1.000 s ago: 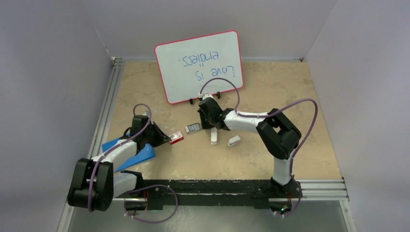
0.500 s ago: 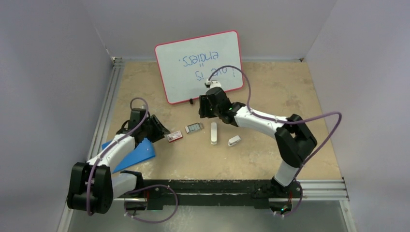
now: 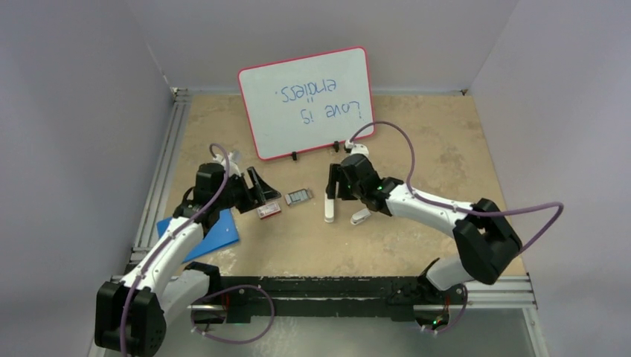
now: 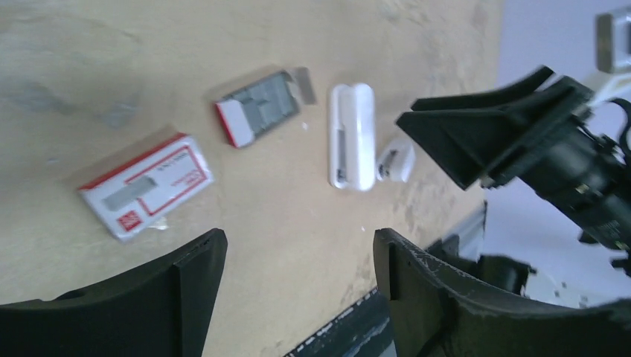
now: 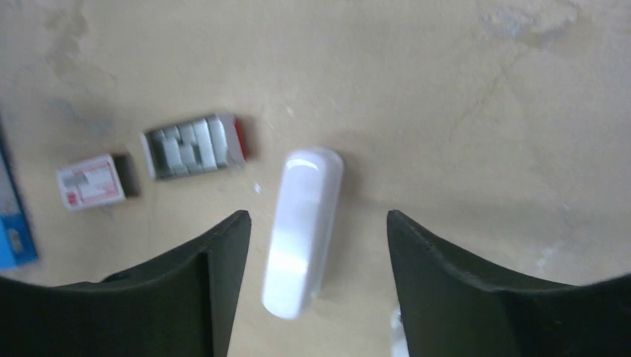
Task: Load the staples into the stapler
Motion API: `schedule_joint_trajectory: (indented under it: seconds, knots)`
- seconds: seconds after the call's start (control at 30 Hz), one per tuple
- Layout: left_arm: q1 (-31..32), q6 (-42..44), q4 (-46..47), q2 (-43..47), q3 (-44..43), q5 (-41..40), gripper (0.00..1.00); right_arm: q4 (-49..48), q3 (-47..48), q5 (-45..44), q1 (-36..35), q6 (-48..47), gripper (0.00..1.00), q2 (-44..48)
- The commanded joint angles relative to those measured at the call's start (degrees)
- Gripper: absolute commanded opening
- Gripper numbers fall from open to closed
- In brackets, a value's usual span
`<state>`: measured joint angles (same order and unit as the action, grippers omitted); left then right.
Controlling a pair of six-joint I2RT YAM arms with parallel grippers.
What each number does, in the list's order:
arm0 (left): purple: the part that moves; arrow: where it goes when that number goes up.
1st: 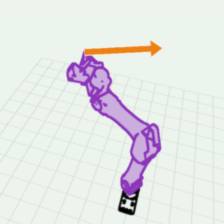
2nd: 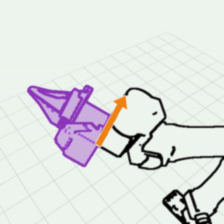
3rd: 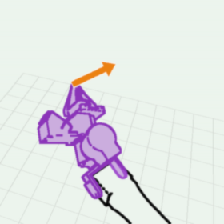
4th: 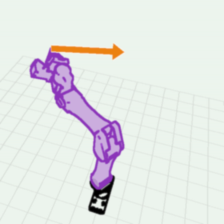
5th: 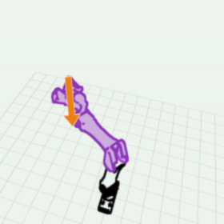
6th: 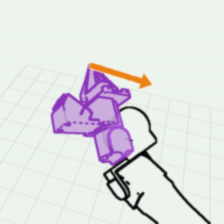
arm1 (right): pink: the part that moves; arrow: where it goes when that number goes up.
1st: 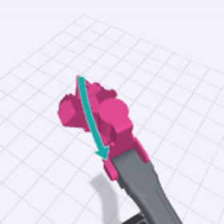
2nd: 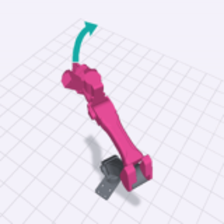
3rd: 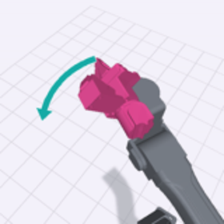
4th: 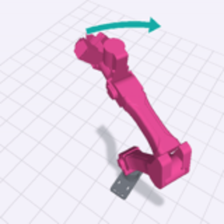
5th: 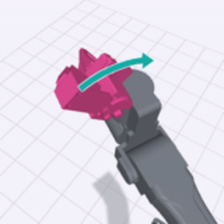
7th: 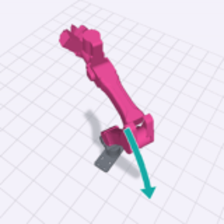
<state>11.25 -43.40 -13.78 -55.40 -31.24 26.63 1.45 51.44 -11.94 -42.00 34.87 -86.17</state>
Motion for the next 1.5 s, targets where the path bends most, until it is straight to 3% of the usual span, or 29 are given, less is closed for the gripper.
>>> schedule_joint_trajectory:
  seconds: [0.0, 0.33, 0.47, 0.57, 0.93, 1.17, 1.47]
  knots:
    - [1.8, 2.5, 8.5, 1.2, 3.0, 10.7, 0.73, -3.6, -5.3, 1.8, -0.1, 1.5, 0.77, 7.2]
    - [5.9, -4.3, 22.4, -1.7, 11.7, 10.6, 0.73, 6.3, -2.5, -10.6, -11.5, 12.6, 0.79, 1.0]
    - [6.7, -7.4, 24.1, -2.1, 14.2, 7.9, 0.72, 10.6, -1.3, -15.5, -13.6, 19.1, 0.69, -1.2]
    - [7.5, -9.2, 26.5, -1.3, 15.9, 7.4, 0.71, 10.4, -1.4, -16.2, -14.2, 20.2, 0.55, -1.7]
    - [9.6, -11.1, 29.0, -5.0, 16.1, 5.6, 0.67, 10.8, 2.4, -16.3, -15.0, 18.7, 0.46, -4.9]
    - [11.7, -11.1, 29.4, -10.3, 13.9, 7.1, 0.67, 12.2, 3.5, -14.7, -14.9, 18.9, 0.23, -6.5]
    - [17.6, -15.3, 33.4, -14.7, 12.9, 3.6, 0.65, 12.9, 3.9, -14.9, -15.0, 20.2, 0.33, -7.1]
